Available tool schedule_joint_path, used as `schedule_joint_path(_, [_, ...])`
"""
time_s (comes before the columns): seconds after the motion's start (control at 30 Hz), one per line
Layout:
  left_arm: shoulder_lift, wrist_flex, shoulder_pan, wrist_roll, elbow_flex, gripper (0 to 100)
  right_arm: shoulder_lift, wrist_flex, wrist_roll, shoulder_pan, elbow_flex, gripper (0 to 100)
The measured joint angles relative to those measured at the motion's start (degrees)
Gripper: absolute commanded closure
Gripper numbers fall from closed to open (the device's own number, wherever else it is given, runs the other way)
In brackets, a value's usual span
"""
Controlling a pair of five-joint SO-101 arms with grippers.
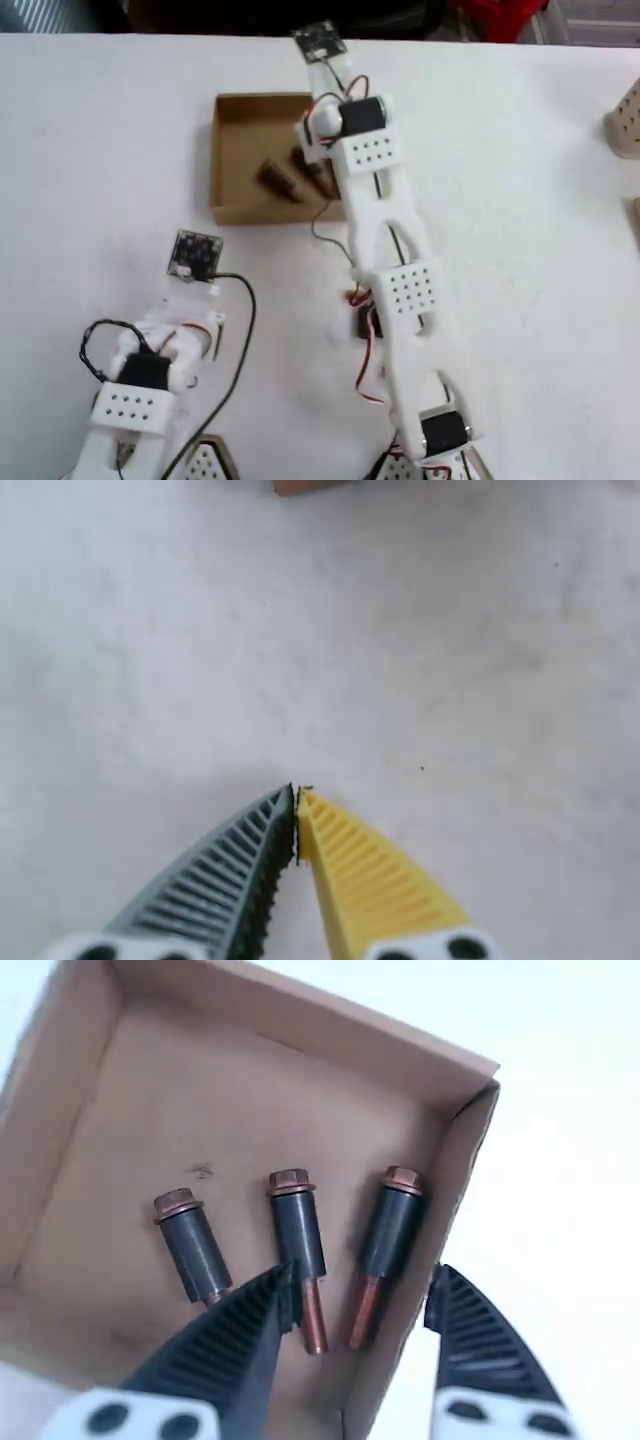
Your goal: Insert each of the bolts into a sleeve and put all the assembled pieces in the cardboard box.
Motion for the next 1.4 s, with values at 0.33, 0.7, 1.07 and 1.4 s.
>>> schedule_joint_path(0.33, [0.0, -2.73, 0.0, 0.0, 0.44, 97, -5.63, 5.8, 0.0, 2.46, 2.64, 95.9])
schedule_joint_path(0.7, [0.0, -2.73, 0.0, 0.0, 0.44, 97, -29.36, 5.8, 0.0, 4.57, 37.71, 98.1])
schedule_joint_path(1.07, [0.0, -2.73, 0.0, -0.35, 0.44, 97, -54.86, 5.8, 0.09, 4.57, 75.6, 98.1])
schedule_joint_path(1.4, [0.0, -2.73, 0.0, -0.35, 0.44, 97, -74.29, -5.54, 0.0, 6.15, 112.88, 98.1])
